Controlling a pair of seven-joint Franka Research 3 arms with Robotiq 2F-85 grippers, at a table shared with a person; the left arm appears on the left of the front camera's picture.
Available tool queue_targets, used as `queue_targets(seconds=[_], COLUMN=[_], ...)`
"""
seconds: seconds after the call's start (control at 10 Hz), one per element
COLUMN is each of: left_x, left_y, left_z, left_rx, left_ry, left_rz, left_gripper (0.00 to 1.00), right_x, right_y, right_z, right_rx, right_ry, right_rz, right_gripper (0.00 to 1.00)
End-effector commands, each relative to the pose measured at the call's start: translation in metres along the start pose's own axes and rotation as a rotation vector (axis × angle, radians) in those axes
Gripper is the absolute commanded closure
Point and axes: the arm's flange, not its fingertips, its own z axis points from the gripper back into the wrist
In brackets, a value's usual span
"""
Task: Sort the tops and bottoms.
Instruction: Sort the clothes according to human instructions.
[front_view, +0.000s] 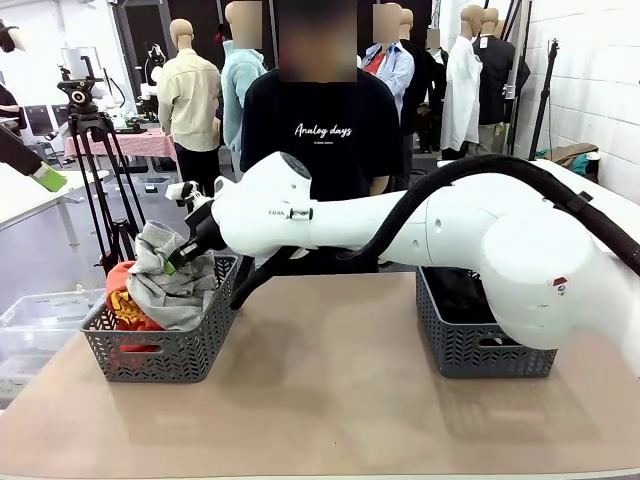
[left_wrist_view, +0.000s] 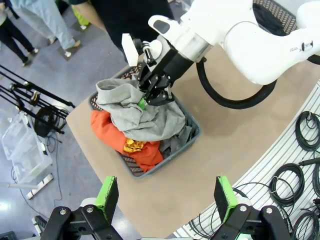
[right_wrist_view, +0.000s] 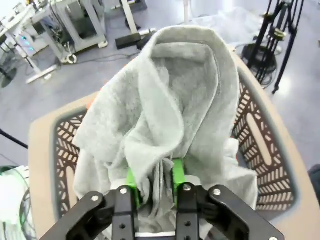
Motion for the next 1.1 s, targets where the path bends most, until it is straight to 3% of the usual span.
queue_targets(seconds=[0.0,0.1,0.6,0.8,1.0], left_x=[0.001,0.001,0.001,0.001,0.001], left_y=[0.001,0.001,0.001,0.001,0.001], left_z=[0.001,0.001,0.001,0.001,0.001], left_rx=[0.007,0.007,0.007,0.007,0.007], left_ry=[0.006,0.006,0.006,0.006,0.006], left_rz=[0.003,0.003,0.003,0.003,0.003], left_gripper=[0.00,0.00,0.00,0.00,0.00], right_x=[0.014,0.017,0.027,0.029,0.033], right_y=[0.009,0.013,0.028,0.035,0.023], right_z=[0.009,0.013,0.035,0.041,0.031], right_rx=[0.003,-0.003,-0.036,-0.070,-0.015], right_ry=[0.041,0.050,0.086,0.057,0.052], right_rz=[0.015,0.008,0.025,0.052,0.041], right_gripper=[0.06,0.00,0.00,0.00,0.00])
